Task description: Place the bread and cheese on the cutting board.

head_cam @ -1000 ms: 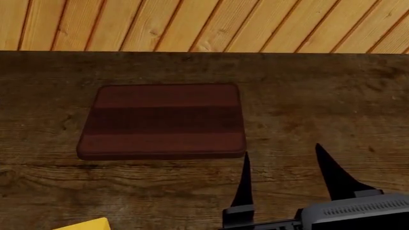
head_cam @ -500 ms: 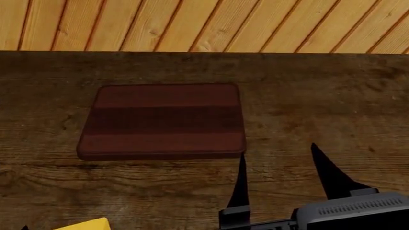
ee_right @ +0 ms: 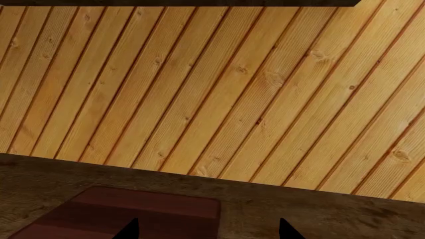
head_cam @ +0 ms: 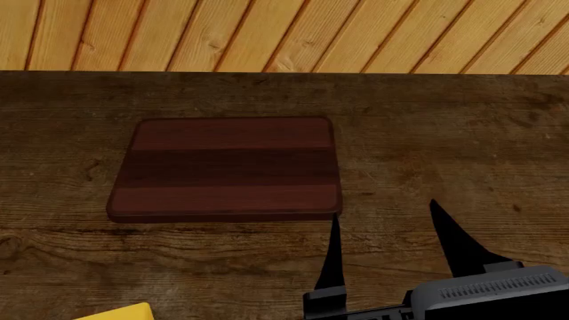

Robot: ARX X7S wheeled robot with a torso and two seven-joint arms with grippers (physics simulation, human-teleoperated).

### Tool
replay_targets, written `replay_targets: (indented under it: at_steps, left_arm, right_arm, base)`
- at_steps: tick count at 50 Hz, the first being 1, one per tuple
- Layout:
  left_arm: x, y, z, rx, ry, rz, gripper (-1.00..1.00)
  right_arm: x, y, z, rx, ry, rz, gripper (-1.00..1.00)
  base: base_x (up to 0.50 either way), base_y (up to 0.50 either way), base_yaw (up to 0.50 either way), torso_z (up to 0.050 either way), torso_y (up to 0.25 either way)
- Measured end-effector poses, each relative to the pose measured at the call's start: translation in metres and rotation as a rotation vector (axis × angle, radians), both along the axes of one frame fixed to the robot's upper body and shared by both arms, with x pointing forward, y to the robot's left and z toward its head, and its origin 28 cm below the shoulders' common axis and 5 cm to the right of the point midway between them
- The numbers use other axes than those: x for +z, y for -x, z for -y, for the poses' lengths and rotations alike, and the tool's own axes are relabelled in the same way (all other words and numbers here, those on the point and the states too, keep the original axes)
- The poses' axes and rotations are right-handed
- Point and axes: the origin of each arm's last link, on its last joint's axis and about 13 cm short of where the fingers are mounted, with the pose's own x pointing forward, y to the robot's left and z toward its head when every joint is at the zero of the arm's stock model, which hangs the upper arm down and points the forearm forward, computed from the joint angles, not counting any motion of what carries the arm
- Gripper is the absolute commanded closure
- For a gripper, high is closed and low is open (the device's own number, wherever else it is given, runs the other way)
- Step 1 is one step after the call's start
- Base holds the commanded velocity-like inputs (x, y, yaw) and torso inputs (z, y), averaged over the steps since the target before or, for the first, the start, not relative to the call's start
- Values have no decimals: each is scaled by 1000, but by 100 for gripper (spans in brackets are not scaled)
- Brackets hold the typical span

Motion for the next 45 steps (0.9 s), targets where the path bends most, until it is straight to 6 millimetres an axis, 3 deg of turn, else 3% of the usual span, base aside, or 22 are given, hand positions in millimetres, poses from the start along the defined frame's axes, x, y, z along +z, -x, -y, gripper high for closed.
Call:
replay_targets:
  at_steps: [45]
  left_arm:
    - [-35,-8,4,47,-91,-89,-100]
  right_arm:
    - [-1,-1,-1,15,0,0,-100]
  base:
    - [1,0,0,0,0]
